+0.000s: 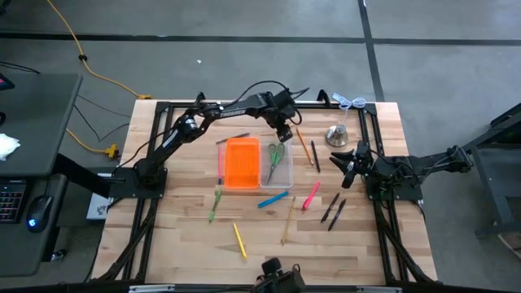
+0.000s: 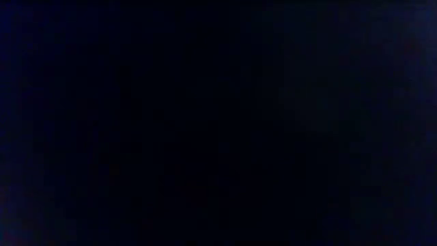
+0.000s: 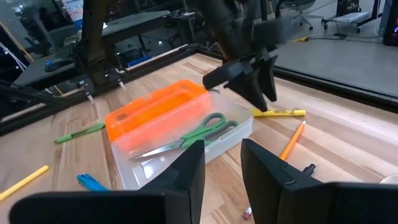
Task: Pick & place school supplies into a supply box
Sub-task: Put the yellow pen into the supply box
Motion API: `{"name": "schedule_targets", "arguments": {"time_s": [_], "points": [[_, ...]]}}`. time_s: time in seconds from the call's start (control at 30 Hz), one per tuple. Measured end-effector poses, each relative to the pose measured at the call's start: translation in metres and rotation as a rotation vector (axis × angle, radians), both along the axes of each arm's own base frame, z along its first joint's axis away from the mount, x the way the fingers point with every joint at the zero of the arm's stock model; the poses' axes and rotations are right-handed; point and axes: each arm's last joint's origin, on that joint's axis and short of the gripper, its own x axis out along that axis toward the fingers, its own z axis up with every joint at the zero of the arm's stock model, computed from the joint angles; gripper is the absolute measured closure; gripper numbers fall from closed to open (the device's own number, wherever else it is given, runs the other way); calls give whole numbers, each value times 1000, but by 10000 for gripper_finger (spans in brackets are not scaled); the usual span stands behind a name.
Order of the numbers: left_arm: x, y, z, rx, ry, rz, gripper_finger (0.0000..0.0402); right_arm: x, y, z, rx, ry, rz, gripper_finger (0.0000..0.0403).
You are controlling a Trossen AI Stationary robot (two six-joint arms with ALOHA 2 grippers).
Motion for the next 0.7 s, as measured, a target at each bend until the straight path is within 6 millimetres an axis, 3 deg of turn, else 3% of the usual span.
{"name": "schedule_targets", "arguments": {"time_s": [0.4, 0.7], "points": [[1, -4, -1, 26, 24, 6, 192, 0, 0, 0, 4, -3, -1, 320], [0, -3, 35, 18, 24, -22, 192, 0, 0, 0, 4, -2, -2, 320]]}}
